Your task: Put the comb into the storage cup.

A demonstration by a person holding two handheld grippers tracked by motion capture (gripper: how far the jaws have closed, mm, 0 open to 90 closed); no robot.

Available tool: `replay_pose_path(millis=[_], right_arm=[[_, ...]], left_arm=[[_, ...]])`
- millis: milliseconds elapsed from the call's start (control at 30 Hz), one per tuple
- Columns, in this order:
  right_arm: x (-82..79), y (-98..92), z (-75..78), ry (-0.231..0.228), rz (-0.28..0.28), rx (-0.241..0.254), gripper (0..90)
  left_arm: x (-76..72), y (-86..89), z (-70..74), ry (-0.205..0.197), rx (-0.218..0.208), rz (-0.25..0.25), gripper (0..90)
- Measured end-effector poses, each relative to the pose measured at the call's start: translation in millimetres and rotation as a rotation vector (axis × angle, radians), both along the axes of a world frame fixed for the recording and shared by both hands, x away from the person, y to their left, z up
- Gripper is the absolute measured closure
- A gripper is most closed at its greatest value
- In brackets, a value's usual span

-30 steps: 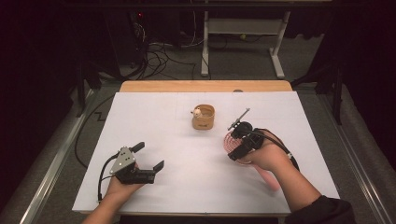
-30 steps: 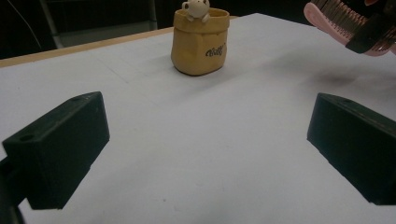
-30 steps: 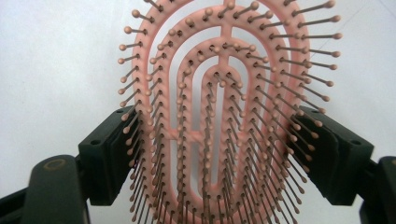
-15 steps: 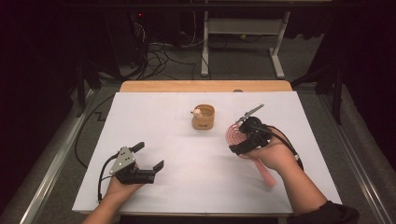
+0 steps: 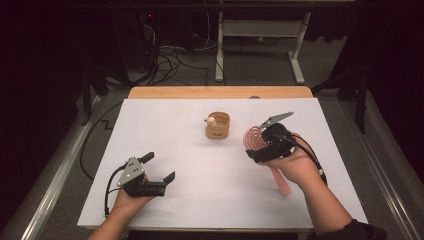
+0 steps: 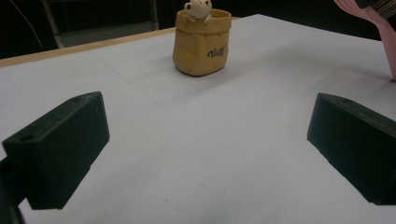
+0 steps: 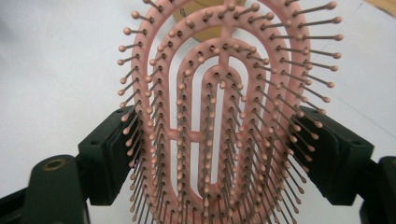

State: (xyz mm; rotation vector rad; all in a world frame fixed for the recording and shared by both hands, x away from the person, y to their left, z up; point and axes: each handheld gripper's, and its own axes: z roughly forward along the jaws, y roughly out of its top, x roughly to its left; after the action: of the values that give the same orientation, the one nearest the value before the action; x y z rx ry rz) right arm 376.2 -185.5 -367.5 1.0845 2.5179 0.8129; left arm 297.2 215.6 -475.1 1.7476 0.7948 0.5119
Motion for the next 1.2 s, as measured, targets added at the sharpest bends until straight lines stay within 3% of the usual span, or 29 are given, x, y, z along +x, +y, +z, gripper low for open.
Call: replay_pose_path(millis=[567,1200], right_arm=[[-12.0,-13.2,5.9,-0.172,-0.046,0.158,20.5],[-20.9,-22.0,-2.1,-0.282,-0.091,0.267,20.5]], left_arm=[[0.1,0.6,0.2,0.002,-0.003,0.001,0.0],[1.0,3.6,0.6,0.0,-0.01,0.01,0.0]])
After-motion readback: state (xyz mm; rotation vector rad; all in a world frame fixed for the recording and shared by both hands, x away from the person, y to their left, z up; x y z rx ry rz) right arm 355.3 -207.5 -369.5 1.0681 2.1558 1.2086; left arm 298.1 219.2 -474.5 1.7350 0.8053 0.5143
